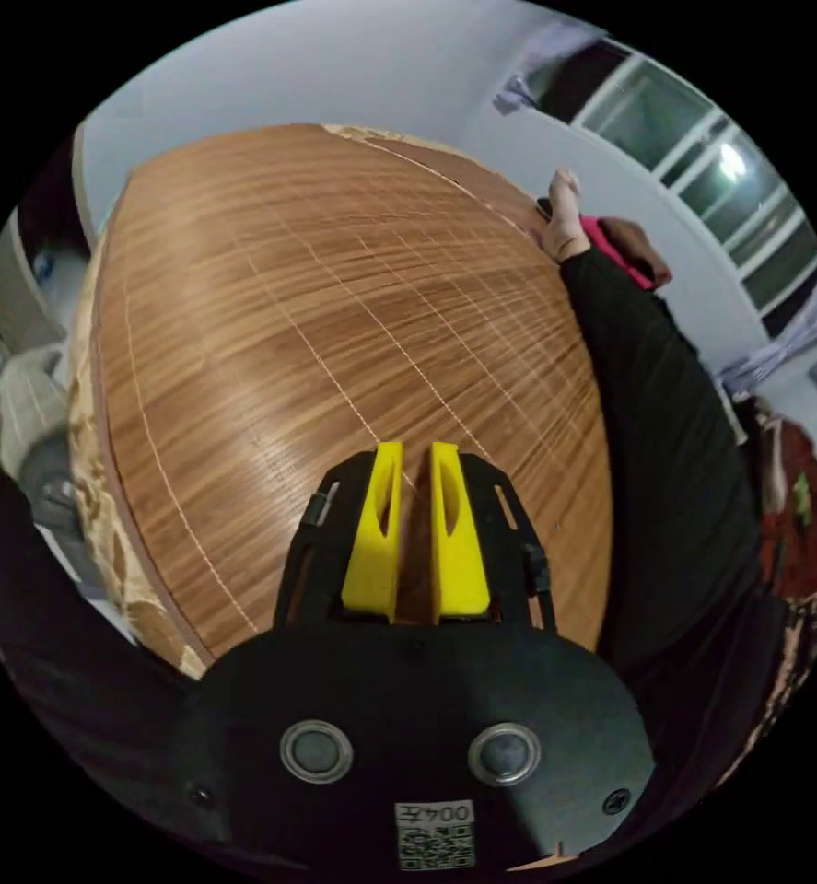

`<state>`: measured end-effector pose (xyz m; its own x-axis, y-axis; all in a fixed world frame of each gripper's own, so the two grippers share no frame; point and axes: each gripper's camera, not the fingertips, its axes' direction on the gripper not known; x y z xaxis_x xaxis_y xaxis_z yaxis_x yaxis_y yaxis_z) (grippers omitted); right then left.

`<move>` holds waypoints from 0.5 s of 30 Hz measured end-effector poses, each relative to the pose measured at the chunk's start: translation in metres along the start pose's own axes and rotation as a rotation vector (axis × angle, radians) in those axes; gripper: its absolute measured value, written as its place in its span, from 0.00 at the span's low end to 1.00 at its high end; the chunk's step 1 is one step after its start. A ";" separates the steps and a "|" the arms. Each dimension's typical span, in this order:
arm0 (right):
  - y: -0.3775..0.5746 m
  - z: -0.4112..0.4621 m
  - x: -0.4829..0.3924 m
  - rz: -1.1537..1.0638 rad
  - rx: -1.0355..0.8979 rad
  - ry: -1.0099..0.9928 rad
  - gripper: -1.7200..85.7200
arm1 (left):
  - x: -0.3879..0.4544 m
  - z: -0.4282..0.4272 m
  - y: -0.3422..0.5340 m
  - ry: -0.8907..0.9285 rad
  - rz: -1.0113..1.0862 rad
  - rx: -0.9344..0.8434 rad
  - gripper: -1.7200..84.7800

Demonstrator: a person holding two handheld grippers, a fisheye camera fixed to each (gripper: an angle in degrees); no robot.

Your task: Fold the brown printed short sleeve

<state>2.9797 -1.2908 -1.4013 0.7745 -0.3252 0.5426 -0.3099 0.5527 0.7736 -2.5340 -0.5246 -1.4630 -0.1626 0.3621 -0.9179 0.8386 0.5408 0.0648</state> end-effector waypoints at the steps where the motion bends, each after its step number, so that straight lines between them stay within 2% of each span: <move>1: -0.001 0.000 -0.002 0.000 0.000 -0.001 0.21 | 0.010 0.004 0.001 -0.035 0.025 0.000 0.06; 3: -0.001 -0.001 -0.012 -0.002 0.008 -0.001 0.21 | 0.043 0.018 0.008 -0.138 0.089 0.016 0.05; 6: -0.002 -0.002 -0.024 -0.003 0.021 -0.001 0.21 | 0.070 0.032 0.016 -0.194 0.116 0.036 0.04; 10: -0.007 -0.017 -0.038 -0.013 0.026 -0.009 0.20 | 0.087 0.046 0.022 -0.191 0.121 0.040 0.04; 15: -0.014 -0.054 -0.065 0.015 0.193 -0.080 0.17 | 0.105 0.060 0.028 -0.181 0.117 0.040 0.04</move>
<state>2.9630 -1.2356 -1.4650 0.7253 -0.3823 0.5725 -0.4267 0.4030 0.8096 -2.4962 -0.5175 -1.5808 0.0299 0.2759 -0.9607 0.8668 0.4714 0.1624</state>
